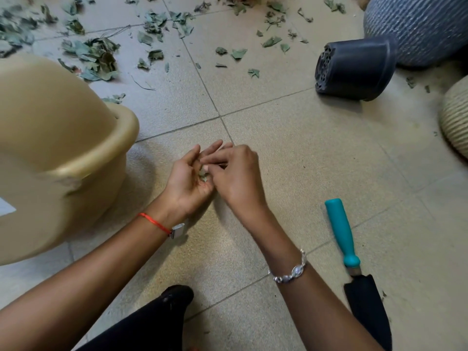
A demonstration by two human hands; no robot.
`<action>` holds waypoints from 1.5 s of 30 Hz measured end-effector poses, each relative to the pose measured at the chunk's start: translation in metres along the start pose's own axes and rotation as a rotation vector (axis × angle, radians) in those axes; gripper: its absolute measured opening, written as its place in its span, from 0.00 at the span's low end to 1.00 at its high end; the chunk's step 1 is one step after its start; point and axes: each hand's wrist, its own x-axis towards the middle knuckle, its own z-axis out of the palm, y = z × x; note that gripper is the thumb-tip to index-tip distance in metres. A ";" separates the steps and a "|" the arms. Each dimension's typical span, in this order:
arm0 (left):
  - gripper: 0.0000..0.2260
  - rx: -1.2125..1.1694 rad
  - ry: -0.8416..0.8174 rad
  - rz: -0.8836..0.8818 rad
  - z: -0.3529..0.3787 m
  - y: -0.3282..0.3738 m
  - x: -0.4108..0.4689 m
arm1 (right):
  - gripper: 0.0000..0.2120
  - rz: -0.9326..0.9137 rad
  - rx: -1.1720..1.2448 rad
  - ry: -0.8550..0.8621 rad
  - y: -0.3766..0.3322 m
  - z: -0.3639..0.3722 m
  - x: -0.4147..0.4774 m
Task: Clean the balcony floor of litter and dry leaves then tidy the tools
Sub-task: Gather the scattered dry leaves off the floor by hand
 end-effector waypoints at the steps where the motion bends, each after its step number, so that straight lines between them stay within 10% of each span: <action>1: 0.18 -0.004 0.003 0.002 0.002 0.000 0.000 | 0.08 -0.033 -0.045 -0.004 0.000 0.003 -0.001; 8: 0.23 -0.083 -0.044 0.027 0.009 0.003 0.004 | 0.07 -0.179 0.099 0.194 0.005 -0.002 0.014; 23: 0.20 -0.089 -0.079 0.187 0.022 0.022 0.052 | 0.08 0.132 0.217 0.446 0.057 -0.025 0.122; 34: 0.22 -0.221 0.037 0.101 0.050 0.000 0.046 | 0.24 -0.135 -0.519 0.396 0.083 0.018 0.156; 38: 0.22 -0.345 0.088 0.085 0.078 -0.003 0.022 | 0.30 -0.075 -0.638 0.154 0.068 0.009 0.149; 45: 0.20 -0.221 0.058 -0.013 0.148 0.037 -0.076 | 0.41 0.391 -0.719 -1.010 -0.029 -0.115 0.157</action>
